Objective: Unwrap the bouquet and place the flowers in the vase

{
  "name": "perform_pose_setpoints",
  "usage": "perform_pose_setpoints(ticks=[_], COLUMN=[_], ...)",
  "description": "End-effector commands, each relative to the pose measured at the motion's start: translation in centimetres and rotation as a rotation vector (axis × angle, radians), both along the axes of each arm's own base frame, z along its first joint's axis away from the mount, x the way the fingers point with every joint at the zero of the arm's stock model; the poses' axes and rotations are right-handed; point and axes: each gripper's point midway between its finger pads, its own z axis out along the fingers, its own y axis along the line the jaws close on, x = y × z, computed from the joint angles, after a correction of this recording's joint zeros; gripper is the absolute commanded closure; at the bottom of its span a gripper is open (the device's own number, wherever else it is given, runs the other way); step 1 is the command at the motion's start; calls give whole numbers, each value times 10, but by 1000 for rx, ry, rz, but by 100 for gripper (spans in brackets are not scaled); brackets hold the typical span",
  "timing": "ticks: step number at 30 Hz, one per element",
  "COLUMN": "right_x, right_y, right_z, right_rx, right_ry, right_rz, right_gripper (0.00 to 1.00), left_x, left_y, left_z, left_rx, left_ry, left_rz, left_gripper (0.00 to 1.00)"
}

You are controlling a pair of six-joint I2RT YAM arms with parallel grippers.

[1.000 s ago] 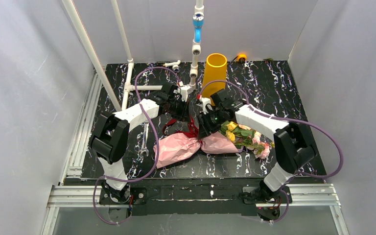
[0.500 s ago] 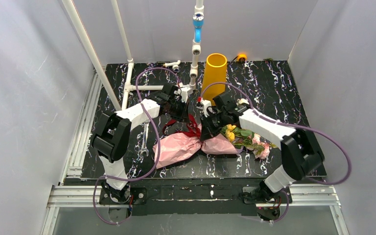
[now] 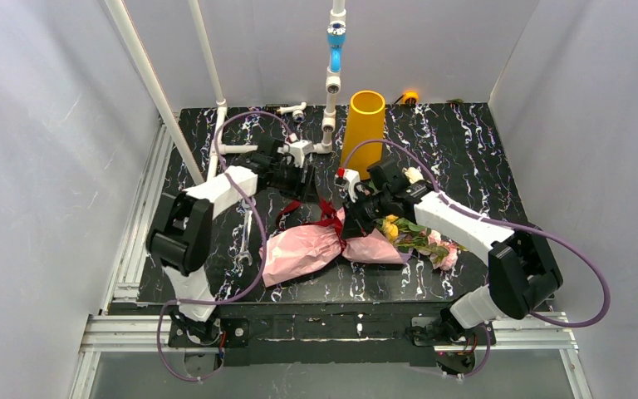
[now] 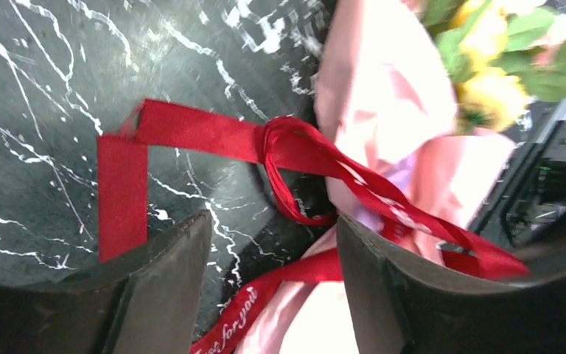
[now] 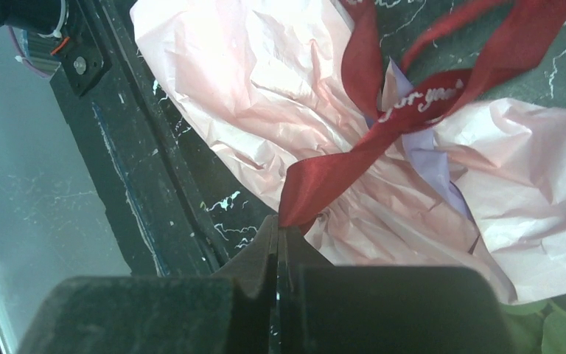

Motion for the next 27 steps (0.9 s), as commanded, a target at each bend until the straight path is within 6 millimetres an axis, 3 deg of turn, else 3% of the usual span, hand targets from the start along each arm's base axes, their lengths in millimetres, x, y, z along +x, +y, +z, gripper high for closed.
perform_pose_setpoints(ticks=[1,6,14,21,27], right_x=[4,5,0,-4,-8], right_y=[6,6,3,0,0], right_z=[16,19,25,23,27], right_rx=[87,116,143,142,156], right_ry=[-125,-200,-264,-269,-273], right_rz=[55,89,131,140,146], right_gripper=[99,99,99,99,99], left_x=[-17,-37,-80,-79,-70], left_y=[-9,-9,-40,-60,-85], left_z=[87,105,85,51,52], left_rx=[-231,-272,-249,-188,-208], left_ry=[-241,-447,-764,-883,-897], left_rz=[-163,-329,-744,-892,-869], left_gripper=[37,36,38,44,55])
